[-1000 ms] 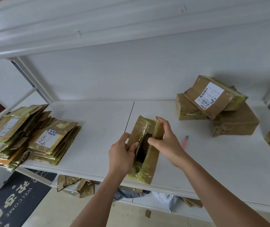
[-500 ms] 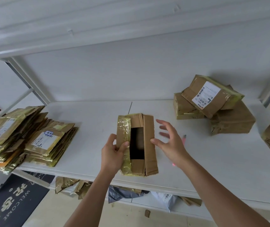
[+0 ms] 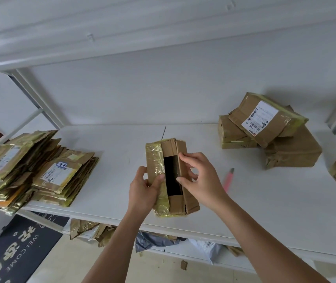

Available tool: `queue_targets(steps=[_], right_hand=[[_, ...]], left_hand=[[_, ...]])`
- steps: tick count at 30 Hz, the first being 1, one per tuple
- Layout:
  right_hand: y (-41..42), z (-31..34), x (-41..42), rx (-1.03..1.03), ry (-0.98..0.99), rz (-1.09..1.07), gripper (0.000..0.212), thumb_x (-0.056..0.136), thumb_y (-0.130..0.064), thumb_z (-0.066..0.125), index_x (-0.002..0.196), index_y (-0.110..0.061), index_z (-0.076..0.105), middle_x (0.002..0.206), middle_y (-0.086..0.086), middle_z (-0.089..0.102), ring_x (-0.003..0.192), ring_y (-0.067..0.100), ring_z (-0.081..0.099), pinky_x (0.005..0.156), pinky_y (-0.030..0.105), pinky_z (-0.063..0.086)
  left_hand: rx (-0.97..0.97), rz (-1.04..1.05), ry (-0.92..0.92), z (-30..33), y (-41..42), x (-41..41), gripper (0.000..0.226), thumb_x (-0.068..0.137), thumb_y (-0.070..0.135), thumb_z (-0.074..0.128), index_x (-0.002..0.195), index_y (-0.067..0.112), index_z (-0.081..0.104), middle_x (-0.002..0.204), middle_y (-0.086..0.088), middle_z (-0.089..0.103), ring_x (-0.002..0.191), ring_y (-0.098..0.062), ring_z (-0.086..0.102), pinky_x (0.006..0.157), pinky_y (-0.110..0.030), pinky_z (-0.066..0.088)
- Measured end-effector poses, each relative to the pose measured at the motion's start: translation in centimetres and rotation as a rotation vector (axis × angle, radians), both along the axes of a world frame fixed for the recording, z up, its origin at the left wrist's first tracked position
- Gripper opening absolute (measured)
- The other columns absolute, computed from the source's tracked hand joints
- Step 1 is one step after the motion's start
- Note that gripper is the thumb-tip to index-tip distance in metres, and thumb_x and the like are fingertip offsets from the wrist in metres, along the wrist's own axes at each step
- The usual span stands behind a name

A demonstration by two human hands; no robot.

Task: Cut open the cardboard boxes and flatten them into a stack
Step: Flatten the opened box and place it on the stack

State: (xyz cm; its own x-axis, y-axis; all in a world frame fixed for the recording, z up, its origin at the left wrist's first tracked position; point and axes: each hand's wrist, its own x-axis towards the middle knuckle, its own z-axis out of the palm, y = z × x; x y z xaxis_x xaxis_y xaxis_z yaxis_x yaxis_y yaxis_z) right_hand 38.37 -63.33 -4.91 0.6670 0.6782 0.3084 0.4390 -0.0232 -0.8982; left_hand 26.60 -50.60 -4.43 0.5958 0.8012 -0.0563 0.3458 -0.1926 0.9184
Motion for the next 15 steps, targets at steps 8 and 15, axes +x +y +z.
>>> queue_targets(steps=[8,15], right_hand=[[-0.4,-0.1,0.0,-0.035,-0.004,-0.019,0.061,0.079,0.002,0.074,0.134,-0.02,0.056,0.118,-0.024,0.046,0.108,0.0,0.053,0.085,0.037,0.057],[-1.4,-0.5,0.5,-0.01,0.062,-0.012,0.059,0.08,0.0,0.077,0.131,-0.022,0.057,0.119,-0.027,0.046,0.111,-0.004,0.053,0.089,0.032,0.057]], left_hand=[[0.078,-0.018,0.237,1.7,-1.0,1.2,0.051,0.072,0.04,0.085,0.093,0.012,0.048,0.077,-0.006,0.061,0.059,-0.016,0.054,0.039,-0.016,0.038],[-0.167,-0.096,0.118,2.4,-1.1,0.4,0.022,0.084,0.018,0.07,0.102,0.014,0.058,0.093,-0.015,0.071,0.083,-0.034,0.069,0.069,-0.043,0.06]])
